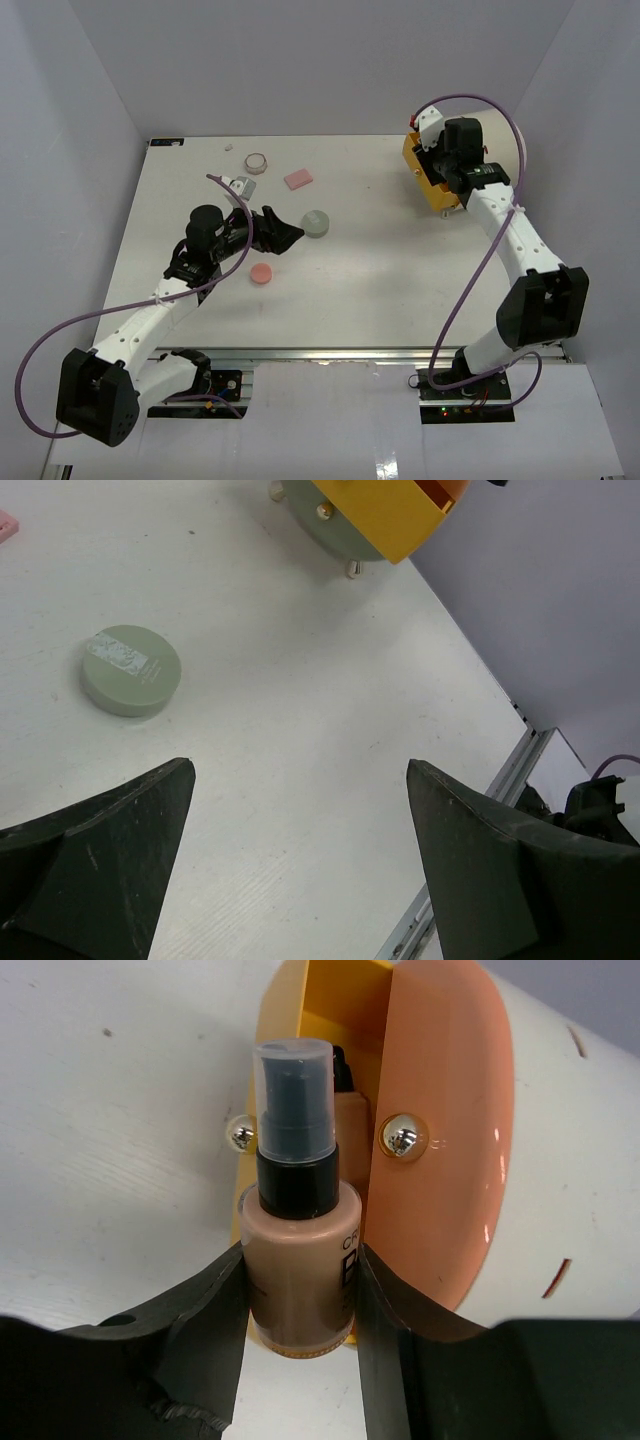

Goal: Organize the makeup

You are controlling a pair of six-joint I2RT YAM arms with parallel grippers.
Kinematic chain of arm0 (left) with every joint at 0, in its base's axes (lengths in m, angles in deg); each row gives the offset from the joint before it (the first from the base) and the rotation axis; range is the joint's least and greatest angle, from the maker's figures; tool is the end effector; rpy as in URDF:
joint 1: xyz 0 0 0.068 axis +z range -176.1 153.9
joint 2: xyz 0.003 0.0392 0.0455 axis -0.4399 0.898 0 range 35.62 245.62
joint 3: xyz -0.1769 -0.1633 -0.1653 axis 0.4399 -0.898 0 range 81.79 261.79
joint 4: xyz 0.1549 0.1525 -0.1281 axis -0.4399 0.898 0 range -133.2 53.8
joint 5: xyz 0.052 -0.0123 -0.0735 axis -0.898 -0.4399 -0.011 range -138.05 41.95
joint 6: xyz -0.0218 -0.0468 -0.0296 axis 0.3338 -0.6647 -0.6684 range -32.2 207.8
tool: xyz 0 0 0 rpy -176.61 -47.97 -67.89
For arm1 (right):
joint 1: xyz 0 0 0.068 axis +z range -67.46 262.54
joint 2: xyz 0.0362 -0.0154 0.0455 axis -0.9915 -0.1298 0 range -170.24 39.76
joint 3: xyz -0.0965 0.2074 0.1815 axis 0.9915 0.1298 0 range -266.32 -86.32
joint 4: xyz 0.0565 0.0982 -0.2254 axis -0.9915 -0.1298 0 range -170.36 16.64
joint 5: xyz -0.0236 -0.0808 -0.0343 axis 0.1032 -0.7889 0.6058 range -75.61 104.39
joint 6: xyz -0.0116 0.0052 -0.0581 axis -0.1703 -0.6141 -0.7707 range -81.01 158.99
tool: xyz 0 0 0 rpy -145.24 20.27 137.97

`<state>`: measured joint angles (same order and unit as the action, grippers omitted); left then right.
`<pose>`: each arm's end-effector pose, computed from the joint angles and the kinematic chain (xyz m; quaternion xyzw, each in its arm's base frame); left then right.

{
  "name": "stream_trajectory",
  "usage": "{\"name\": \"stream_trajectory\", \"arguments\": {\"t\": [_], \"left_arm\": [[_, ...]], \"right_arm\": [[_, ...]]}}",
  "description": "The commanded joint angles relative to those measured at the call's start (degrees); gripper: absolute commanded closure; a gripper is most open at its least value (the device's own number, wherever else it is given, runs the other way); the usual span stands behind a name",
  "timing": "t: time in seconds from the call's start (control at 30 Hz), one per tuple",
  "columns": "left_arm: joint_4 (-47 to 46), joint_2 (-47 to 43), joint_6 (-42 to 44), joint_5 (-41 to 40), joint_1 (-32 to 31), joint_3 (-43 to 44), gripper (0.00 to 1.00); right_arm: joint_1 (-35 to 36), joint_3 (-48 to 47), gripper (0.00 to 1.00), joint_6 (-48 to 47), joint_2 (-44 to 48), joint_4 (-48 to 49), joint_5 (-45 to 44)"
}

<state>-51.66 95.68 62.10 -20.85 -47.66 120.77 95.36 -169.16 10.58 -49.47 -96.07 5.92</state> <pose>0.2060 -0.1029 0.3062 0.1195 0.7635 -0.4117 0.4830 0.3513 0.0734 0.3738 -0.2676 0.8178 -0.1316 0.4921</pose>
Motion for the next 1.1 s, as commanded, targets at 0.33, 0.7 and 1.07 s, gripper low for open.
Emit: {"name": "stream_trajectory", "arguments": {"t": [0.33, 0.7, 1.07], "left_arm": [[0.5, -4.1, 1.8, 3.5, -0.1, 0.2, 0.02], [0.4, -3.6, 1.8, 3.9, -0.1, 0.1, 0.02], [0.7, -3.6, 2.3, 3.3, -0.1, 0.2, 0.02]], "right_arm": [[0.0, -6.4, 0.47, -2.1, -6.9, -0.3, -10.6], [-0.1, -5.1, 0.26, -1.2, -3.4, -2.0, -6.8], [2.5, -9.1, 0.83, -6.1, -7.6, -16.0, 21.8]]}}
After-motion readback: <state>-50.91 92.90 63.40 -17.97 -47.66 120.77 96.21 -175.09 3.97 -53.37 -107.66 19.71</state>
